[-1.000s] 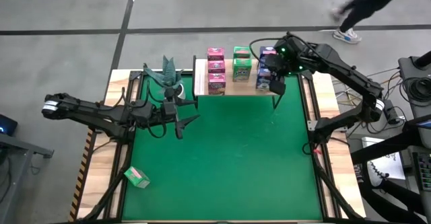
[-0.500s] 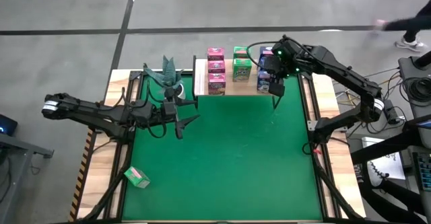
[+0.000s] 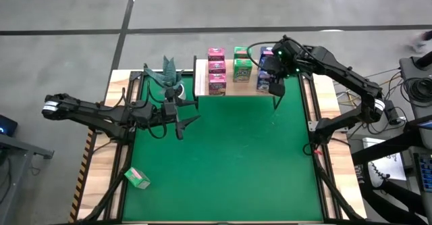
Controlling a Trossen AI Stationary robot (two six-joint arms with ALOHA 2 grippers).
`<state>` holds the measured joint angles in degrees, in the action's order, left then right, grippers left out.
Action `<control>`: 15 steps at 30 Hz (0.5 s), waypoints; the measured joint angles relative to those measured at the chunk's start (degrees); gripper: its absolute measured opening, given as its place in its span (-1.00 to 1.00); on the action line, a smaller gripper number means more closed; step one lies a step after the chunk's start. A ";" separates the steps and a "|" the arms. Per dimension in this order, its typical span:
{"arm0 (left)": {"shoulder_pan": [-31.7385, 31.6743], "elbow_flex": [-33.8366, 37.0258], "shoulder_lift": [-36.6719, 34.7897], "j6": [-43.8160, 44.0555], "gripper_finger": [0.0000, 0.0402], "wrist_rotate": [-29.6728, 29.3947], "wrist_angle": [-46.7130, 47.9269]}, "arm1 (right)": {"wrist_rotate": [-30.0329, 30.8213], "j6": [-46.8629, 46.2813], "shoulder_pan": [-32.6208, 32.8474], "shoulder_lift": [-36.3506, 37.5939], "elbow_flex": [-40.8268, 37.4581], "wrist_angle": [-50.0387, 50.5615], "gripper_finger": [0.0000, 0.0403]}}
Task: Stack cereal on shelf
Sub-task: Put the blue cereal box aligned with the other blue cereal boxes on the shelf
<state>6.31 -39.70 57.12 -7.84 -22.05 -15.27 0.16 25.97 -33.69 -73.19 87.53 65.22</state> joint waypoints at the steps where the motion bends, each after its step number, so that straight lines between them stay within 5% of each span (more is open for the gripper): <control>1: 0.00 0.00 0.00 0.00 0.14 -0.01 0.00 | 0.00 0.60 0.00 0.00 0.00 0.38 -0.08; 15: 0.00 0.00 0.00 0.00 0.14 -0.01 -0.01 | 1.49 -1.96 0.00 -0.02 0.00 0.53 0.04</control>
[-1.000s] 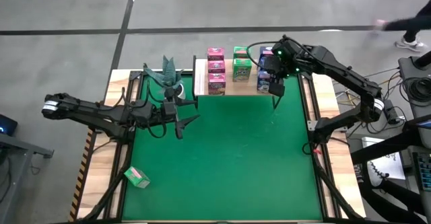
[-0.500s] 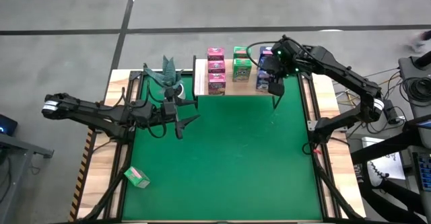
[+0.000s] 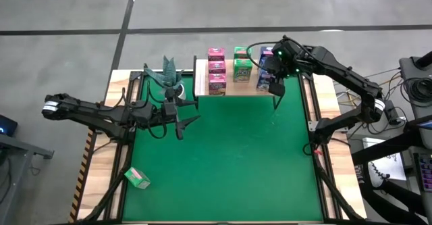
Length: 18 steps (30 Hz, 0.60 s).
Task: Stack cereal on shelf
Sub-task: Put the blue cereal box aligned with the other blue cereal boxes on the shelf
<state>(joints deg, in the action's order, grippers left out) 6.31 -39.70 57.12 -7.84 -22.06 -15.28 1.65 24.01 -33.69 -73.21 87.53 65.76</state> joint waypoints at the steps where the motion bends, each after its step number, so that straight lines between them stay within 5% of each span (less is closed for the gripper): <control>1: 0.00 0.00 0.00 0.00 0.14 0.01 0.01 | 0.02 0.00 0.00 0.00 0.00 0.00 0.06; 10: 0.00 0.00 0.00 0.00 0.14 0.00 -0.01 | 0.00 -1.50 0.00 0.00 2.34 0.11 0.22; 18: -0.02 0.00 0.00 0.00 0.14 0.02 -0.01 | -0.11 -5.99 0.07 0.00 6.66 -1.10 0.13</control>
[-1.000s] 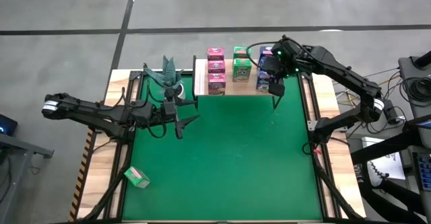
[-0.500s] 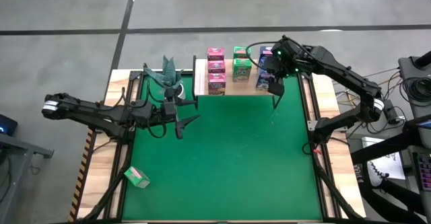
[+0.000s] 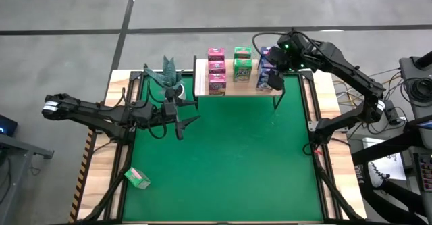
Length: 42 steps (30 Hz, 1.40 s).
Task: Stack cereal on shelf
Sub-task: Put the blue cereal box aligned with the other blue cereal boxes on the shelf
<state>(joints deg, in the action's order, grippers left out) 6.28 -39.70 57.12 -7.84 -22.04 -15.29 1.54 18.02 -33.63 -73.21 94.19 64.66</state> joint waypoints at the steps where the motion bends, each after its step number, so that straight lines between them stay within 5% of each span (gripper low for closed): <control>1: 0.00 0.00 0.00 0.00 0.14 0.00 0.00 | -0.02 -0.76 0.00 0.00 0.00 -0.97 0.10; 8: 0.00 0.00 0.00 0.00 0.14 0.00 0.00 | -0.02 -1.53 0.73 -1.77 -0.46 -6.72 -0.33; 19: 0.00 0.00 0.00 -0.02 0.14 0.00 0.24 | 0.00 2.18 0.76 -6.49 -0.54 -2.74 -0.88; 42: 0.00 0.00 0.02 0.00 0.14 0.00 0.33 | -0.54 2.01 2.03 -4.13 -0.54 0.25 -0.94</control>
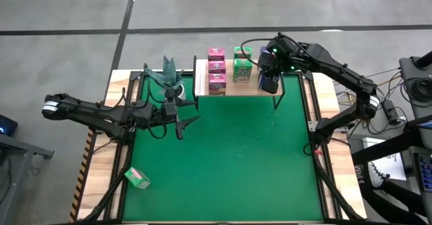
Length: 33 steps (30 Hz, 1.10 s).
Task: Stack cereal on shelf
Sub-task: Put the blue cereal box aligned with the other blue cereal boxes on the shelf, then put the green cereal box aligned with the other green cereal boxes on the shelf
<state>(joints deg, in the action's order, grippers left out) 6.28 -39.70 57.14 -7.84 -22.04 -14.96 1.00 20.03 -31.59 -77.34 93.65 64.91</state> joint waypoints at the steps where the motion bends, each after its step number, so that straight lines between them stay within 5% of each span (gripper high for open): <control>1: 0.00 0.00 0.00 0.00 0.14 0.00 0.00 | -0.06 -0.06 0.15 0.00 0.00 0.14 -0.94; 18: 0.01 0.00 0.00 0.21 0.14 0.09 0.02 | 0.44 -6.36 2.14 0.44 6.06 3.46 -0.94; 22: 0.01 0.00 0.00 0.89 0.14 0.24 0.02 | -6.51 -7.45 3.41 1.85 6.61 3.83 -0.94; 26: 0.11 0.00 -0.01 4.11 0.14 0.24 0.03 | -11.13 -7.46 7.81 5.59 1.63 -1.84 -0.94; 33: 2.90 0.00 0.67 11.71 0.14 0.24 1.03 | -7.23 -10.02 19.88 13.87 -13.99 -19.10 -0.95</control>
<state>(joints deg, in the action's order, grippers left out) 9.18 -39.70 57.82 3.87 -21.80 -13.93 -6.23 10.01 -11.72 -63.47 79.65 45.81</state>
